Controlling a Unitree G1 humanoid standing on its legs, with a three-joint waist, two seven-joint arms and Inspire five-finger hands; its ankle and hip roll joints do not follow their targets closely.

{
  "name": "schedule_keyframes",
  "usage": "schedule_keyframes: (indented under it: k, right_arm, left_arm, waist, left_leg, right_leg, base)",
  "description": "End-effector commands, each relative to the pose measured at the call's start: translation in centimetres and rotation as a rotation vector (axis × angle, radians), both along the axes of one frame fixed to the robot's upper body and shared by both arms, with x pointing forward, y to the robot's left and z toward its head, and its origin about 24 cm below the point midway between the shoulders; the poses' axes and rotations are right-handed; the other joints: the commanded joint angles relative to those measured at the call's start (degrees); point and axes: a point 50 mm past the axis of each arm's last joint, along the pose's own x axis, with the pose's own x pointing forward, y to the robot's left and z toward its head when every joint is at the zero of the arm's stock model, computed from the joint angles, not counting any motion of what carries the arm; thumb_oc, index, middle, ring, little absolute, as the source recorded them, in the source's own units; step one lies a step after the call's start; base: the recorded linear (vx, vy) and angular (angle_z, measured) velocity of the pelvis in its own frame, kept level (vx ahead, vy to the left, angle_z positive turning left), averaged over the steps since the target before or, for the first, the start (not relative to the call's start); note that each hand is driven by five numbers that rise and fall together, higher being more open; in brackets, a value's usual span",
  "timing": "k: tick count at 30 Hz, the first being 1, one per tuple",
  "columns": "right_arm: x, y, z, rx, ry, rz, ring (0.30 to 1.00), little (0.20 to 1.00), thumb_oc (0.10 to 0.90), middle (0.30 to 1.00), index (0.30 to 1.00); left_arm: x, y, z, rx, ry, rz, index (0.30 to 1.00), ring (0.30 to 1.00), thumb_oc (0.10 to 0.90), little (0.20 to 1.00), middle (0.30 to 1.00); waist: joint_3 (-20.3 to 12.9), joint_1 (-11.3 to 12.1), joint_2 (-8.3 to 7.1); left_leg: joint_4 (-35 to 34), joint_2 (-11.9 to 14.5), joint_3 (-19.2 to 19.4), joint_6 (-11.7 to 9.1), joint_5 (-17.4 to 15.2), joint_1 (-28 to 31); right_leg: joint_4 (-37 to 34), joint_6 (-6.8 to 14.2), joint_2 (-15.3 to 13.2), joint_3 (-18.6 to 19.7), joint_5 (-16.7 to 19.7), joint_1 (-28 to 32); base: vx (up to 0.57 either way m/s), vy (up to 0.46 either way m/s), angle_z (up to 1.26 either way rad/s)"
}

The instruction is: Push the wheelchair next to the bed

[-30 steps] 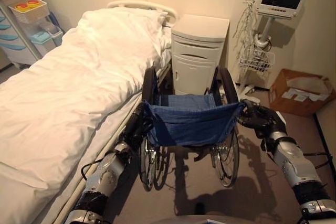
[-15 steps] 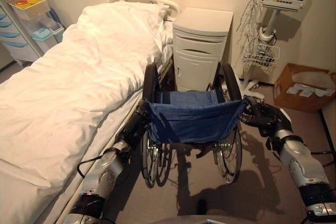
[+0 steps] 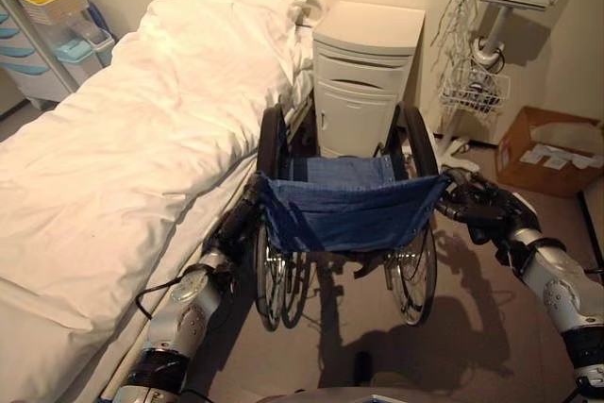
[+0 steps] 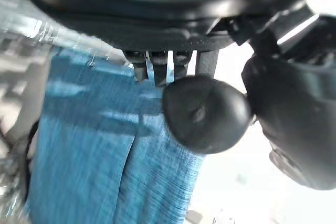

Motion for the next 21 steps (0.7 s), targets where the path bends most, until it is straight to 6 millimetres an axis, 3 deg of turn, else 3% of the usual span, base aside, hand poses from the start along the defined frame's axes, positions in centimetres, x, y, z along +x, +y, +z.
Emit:
schedule_keyframes:
  k: [1, 3, 8, 10, 13, 21]
  right_arm:
    - [0.8, -5.9, 6.9, 0.257, -0.351, -0.261, 0.900, 0.900, 0.800, 0.900, 0.900]
    - [0.4, -6.7, 6.9, 0.203, -0.328, -0.289, 0.900, 0.900, 0.800, 0.900, 0.900]
    - [-1.2, -10.0, 9.1, -0.057, -0.273, -0.409, 0.900, 0.900, 0.800, 0.900, 0.900]
    - [-2.0, -11.7, 11.2, -0.277, -0.227, -0.487, 0.900, 0.900, 0.800, 0.900, 0.900]
    - [-2.7, -12.6, 12.8, -0.422, -0.190, -0.522, 0.900, 0.900, 0.800, 0.900, 0.900]
    - [-2.9, -12.3, 12.8, -0.384, -0.265, -0.588, 0.900, 0.900, 0.800, 0.900, 0.900]
  left_arm:
    - [-1.3, 12.2, 6.8, 0.178, -0.408, 0.585, 0.900, 0.900, 0.800, 0.900, 0.900]
    - [-1.3, 12.3, 7.3, 0.188, -0.428, 0.584, 0.900, 0.900, 0.800, 0.900, 0.900]
    - [-1.1, 12.6, 9.3, 0.202, -0.498, 0.559, 0.900, 0.900, 0.800, 0.900, 0.900]
    - [-0.9, 12.4, 10.2, 0.196, -0.528, 0.540, 0.900, 0.900, 0.800, 0.900, 0.900]
    - [-0.7, 12.0, 11.0, 0.184, -0.553, 0.520, 0.900, 0.900, 0.800, 0.900, 0.900]
    - [-0.9, 11.7, 12.0, 0.073, -0.643, 0.571, 0.900, 0.900, 0.800, 0.900, 0.900]
  waist:
    - [-4.0, 3.4, -2.28]
    - [-4.1, 3.4, -2.39]
    - [-3.9, 3.3, -2.89]
    - [-3.7, 3.2, -3.01]
    - [-3.6, 3.1, -3.01]
    - [-3.4, 3.3, -2.81]
  left_leg:
    - [3.5, -0.9, 4.6, -3.2, -1.4, -2.5]
    - [3.4, -0.9, 4.6, -3.2, -1.3, -2.5]
    - [3.2, -1.0, 4.6, -3.3, -1.0, -2.5]
    - [3.3, -1.1, 4.4, -3.3, -0.9, -2.6]
    - [3.3, -1.1, 4.2, -3.3, -0.7, -2.7]
    - [3.1, -1.1, 3.8, -3.1, -0.7, -2.8]
  right_leg:
    - [0.8, 2.9, 0.2, -1.2, -6.7, 7.2]
    - [0.9, 2.9, 0.3, -1.2, -6.6, 7.1]
    - [1.0, 2.8, 0.5, -1.1, -6.6, 7.1]
    - [1.0, 2.8, 0.7, -0.5, -6.5, 7.0]
    - [1.0, 2.7, 0.8, 0.0, -6.5, 6.9]
    - [1.3, 2.8, 0.6, -0.1, -6.7, 6.9]
  base:
    - [0.00, 0.000, 0.00]
    - [0.00, 0.000, 0.00]
    - [-0.01, -0.004, 0.04]
    - [-0.01, 0.006, 0.17]
    - [-0.01, 0.009, 0.23]
    - [-0.01, 0.002, 0.07]
